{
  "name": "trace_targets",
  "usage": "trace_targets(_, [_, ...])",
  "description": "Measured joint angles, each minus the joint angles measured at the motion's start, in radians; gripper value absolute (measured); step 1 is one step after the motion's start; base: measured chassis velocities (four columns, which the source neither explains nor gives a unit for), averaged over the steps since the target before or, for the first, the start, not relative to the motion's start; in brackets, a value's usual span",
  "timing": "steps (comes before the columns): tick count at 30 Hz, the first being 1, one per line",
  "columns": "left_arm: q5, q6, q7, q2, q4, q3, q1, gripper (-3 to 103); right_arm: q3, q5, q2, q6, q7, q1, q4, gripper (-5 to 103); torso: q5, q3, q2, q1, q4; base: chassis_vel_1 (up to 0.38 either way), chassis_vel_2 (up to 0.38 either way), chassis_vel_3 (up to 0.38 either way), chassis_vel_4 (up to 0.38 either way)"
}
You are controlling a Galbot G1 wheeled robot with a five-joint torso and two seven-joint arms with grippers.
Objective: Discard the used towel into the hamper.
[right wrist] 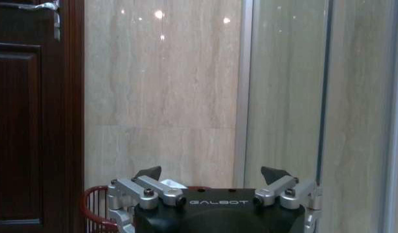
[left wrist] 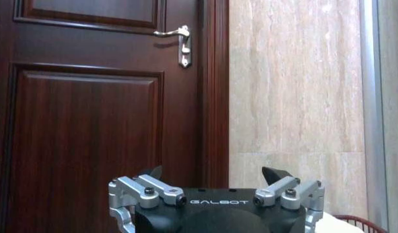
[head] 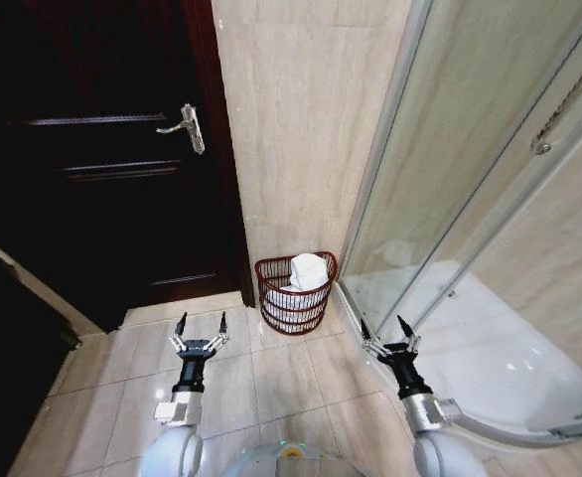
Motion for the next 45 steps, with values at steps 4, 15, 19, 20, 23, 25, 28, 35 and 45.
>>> trace_targets(4, [-0.003,-0.001,0.000,0.000,0.000,-0.002,-0.001,100,-0.008,-0.005,0.004,0.000,0.000,-0.008,0.000,100,0.0000,-0.012,-0.017,-0.006,0.0000,0.000,0.000,0.000,0.000])
trace_targets(15, [0.001,-0.001,0.000,-0.002,0.009,0.000,-0.008,100,-0.006,-0.006,0.007,0.004,0.000,-0.028,0.004,100,0.0000,-0.042,-0.067,-0.024,-0.0001,0.055,-0.047,-0.049,0.044])
trace_targets(19, [0.000,-0.002,0.000,0.001,0.010,-0.004,-0.007,100,-0.004,-0.006,0.011,0.009,0.001,-0.029,0.002,100,-0.0001,-0.053,-0.084,-0.031,-0.0001,0.133,-0.141,-0.131,0.128])
trace_targets(20, [0.000,-0.002,0.000,0.001,0.010,-0.004,-0.007,100,-0.004,-0.006,0.011,0.009,0.001,-0.029,0.002,100,-0.0001,-0.053,-0.084,-0.031,-0.0001,0.138,-0.133,-0.130,0.135])
trace_targets(23, [0.000,-0.005,0.000,0.001,0.011,-0.004,-0.006,100,-0.002,-0.005,0.012,0.010,0.001,-0.030,0.002,100,0.0001,-0.062,-0.099,-0.037,0.0000,0.119,-0.114,-0.118,0.127])
trace_targets(25, [0.000,-0.006,0.000,0.001,0.011,-0.004,-0.006,100,-0.001,-0.005,0.012,0.012,0.001,-0.031,0.002,100,-0.0001,-0.067,-0.105,-0.039,0.0000,0.114,-0.101,-0.112,0.108])
trace_targets(28, [0.000,-0.008,0.000,0.000,0.011,-0.004,-0.005,100,0.000,-0.005,0.012,0.017,0.001,-0.038,0.002,100,0.0000,-0.076,-0.120,-0.044,0.0000,0.082,-0.076,-0.085,0.089])
trace_targets(35, [0.000,-0.010,-0.001,0.000,0.013,-0.002,-0.005,100,-0.001,0.000,0.019,0.035,0.009,-0.046,-0.004,100,0.0000,-0.088,-0.141,-0.053,0.0001,0.057,-0.044,-0.063,0.049])
trace_targets(45, [-0.001,-0.019,-0.002,0.005,0.023,-0.004,-0.005,100,0.000,-0.007,0.025,0.047,0.010,-0.051,-0.005,100,-0.0001,-0.109,-0.173,-0.064,0.0002,0.000,0.000,0.000,0.000])
